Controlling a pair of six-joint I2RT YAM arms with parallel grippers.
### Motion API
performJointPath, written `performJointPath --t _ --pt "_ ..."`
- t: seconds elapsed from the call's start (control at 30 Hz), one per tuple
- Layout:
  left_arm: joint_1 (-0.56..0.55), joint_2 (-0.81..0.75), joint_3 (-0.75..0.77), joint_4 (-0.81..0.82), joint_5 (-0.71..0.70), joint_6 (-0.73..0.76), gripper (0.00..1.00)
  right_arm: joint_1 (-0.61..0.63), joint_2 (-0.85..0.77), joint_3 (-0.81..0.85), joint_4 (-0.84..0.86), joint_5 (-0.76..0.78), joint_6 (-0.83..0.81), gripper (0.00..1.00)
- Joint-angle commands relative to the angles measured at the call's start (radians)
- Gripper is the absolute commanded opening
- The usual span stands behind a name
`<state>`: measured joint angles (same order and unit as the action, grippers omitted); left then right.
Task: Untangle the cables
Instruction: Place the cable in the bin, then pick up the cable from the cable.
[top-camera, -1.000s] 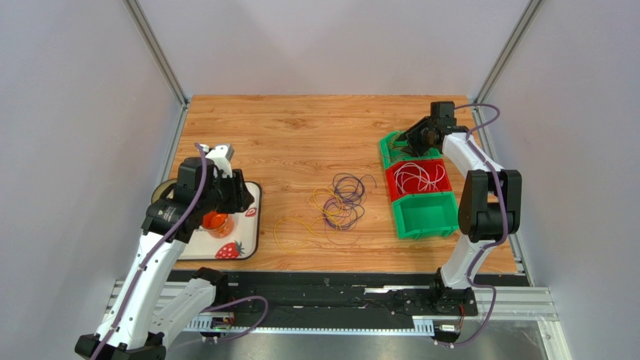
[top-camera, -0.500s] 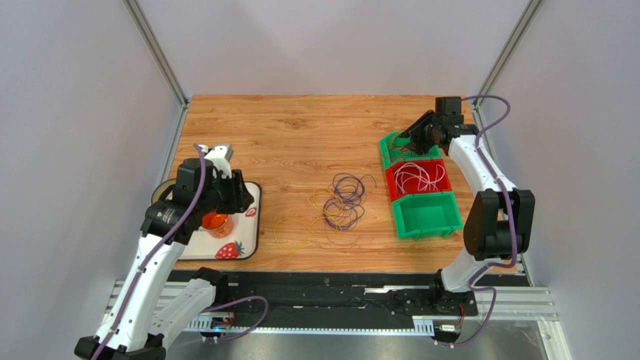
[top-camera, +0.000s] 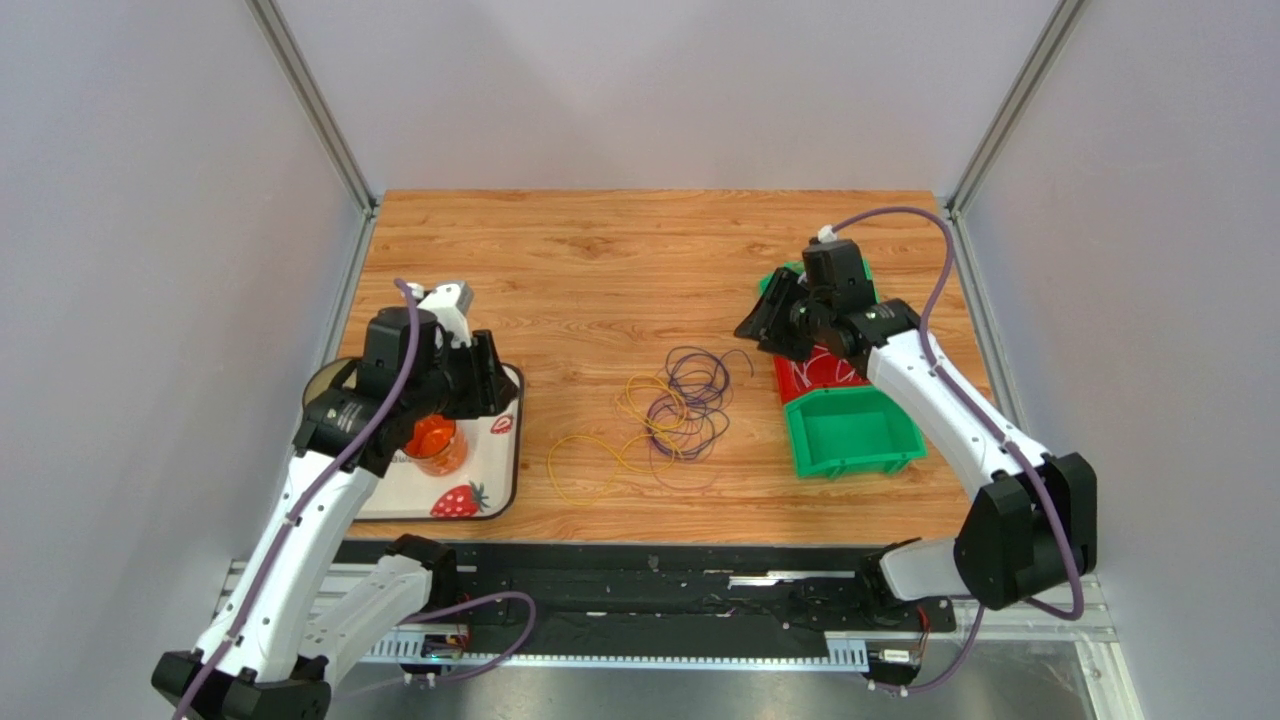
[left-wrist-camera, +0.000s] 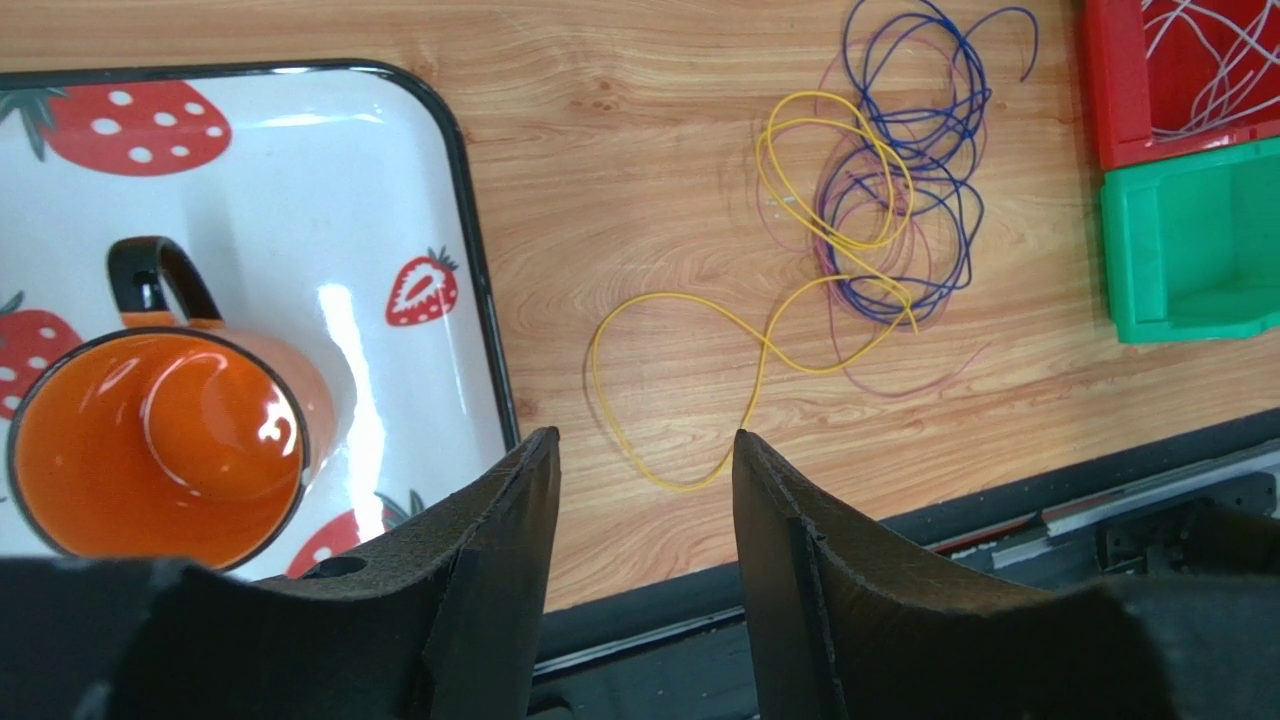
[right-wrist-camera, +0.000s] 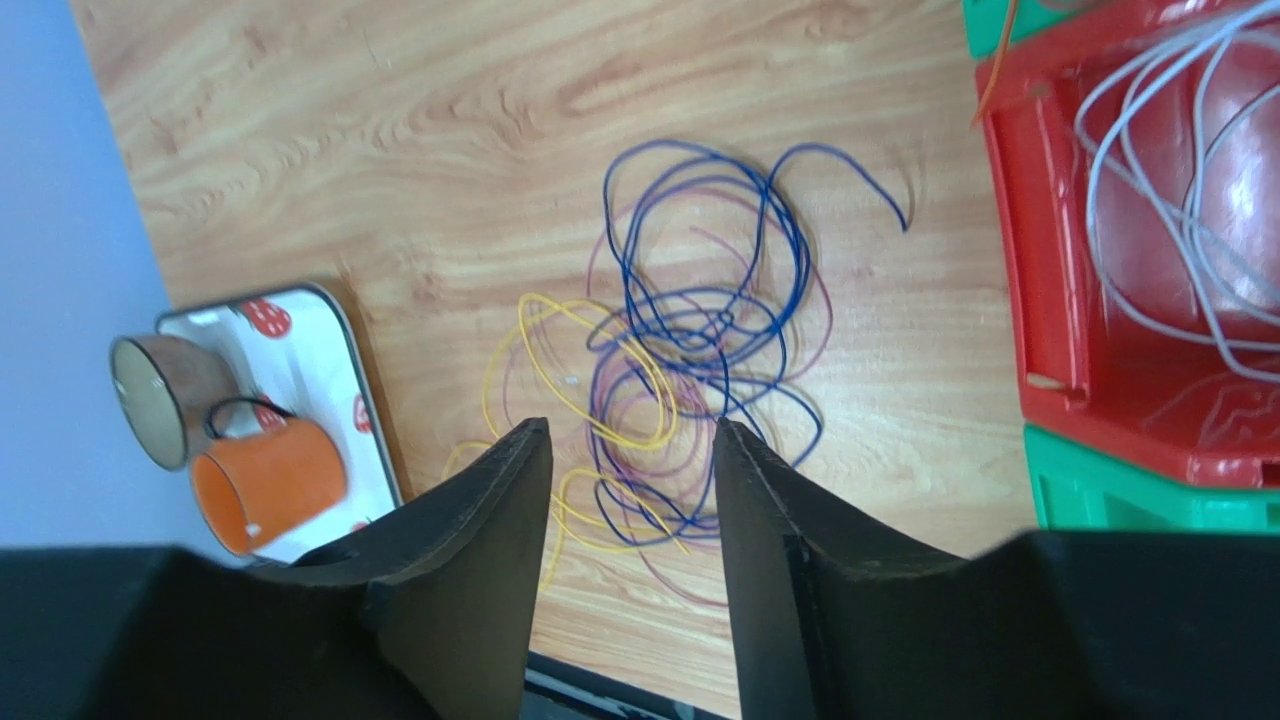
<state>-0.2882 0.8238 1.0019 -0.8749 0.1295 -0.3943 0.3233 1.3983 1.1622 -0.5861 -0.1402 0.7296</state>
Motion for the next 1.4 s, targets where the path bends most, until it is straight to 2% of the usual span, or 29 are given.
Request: performJointPath --t 0.0,0.07,0.1,0.13,0.17,0.4,0.53,1.03,1.37 --pt "-0.051 0.061 -0.008 0.091 -0.004 -0.073 0.54 0.040 -0.107 -0.065 0.011 0.031 -0.059 0.51" --pt "-0.100 0.100 -0.005 0.116 -0.028 -0.086 0.54 0.054 -0.151 -0.097 0.005 0.039 -0.073 0.54" --pt "-0.117 0.113 -0.003 0.123 -0.036 -0.098 0.54 0.059 -0.163 -0.105 0.002 0.045 -0.081 0.69" --pt "-0.149 0.144 0.001 0.137 -0.042 -0.104 0.55 0.063 -0.174 -0.114 -0.001 0.053 -0.087 0.77" --pt "-0.166 0.159 0.004 0.145 -0.056 -0.110 0.54 0.069 -0.195 -0.116 -0.020 0.062 -0.093 0.78" --pt "-0.295 0.305 0.030 0.224 -0.093 -0.158 0.59 0.071 -0.252 -0.156 -0.038 0.050 -0.137 0.74" --pt "-0.322 0.409 0.038 0.286 -0.094 -0.176 0.58 0.072 -0.268 -0.180 -0.037 0.018 -0.148 0.70" --pt "-0.330 0.701 0.121 0.407 -0.059 -0.196 0.55 0.085 -0.271 -0.220 -0.026 -0.010 -0.173 0.64" --pt "-0.330 0.821 0.150 0.441 -0.082 -0.224 0.54 0.085 -0.243 -0.203 -0.029 -0.002 -0.194 0.64"
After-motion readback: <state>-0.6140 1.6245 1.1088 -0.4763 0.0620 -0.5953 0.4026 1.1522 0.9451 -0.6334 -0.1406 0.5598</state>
